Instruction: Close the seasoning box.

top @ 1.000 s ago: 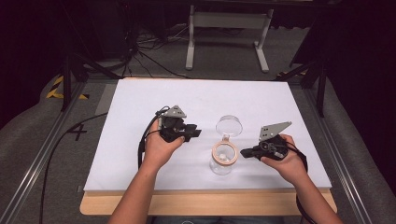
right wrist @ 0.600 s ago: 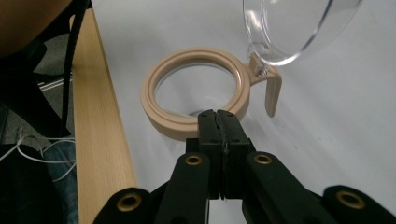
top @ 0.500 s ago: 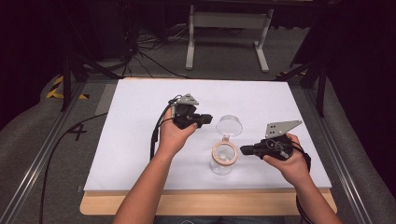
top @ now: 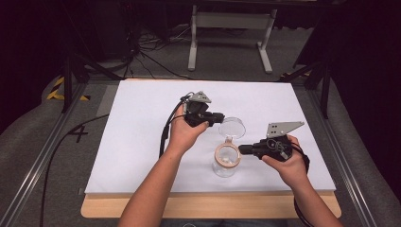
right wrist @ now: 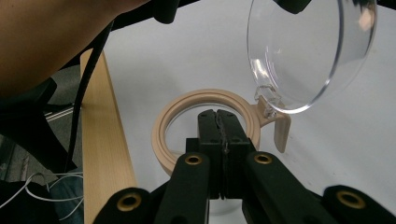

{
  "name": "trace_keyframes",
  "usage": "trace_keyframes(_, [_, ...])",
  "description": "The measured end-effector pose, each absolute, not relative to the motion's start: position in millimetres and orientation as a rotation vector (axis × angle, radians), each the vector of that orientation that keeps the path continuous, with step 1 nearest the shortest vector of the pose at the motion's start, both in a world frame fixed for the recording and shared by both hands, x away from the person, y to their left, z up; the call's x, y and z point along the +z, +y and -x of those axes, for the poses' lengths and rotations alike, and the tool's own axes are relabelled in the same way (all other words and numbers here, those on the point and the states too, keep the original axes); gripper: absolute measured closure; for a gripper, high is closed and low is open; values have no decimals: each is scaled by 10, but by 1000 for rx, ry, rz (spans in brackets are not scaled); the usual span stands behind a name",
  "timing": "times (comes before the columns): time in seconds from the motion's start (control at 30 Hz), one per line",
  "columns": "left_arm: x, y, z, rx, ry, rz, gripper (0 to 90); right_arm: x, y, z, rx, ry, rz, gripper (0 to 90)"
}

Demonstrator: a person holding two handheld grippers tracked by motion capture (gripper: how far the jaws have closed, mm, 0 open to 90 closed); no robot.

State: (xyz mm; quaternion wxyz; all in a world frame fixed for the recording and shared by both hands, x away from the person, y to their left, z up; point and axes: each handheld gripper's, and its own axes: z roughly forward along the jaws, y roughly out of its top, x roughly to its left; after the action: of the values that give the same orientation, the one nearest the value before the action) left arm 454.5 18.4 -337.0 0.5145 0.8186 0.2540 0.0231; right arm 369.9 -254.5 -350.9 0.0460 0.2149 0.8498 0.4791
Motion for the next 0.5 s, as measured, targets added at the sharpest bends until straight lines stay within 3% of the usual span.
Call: trace_keyframes(0.5, [-3316, 201, -4376, 38, 532, -2020, 818, -3483, -2507, -3699, 1483, 2598, -641, 897])
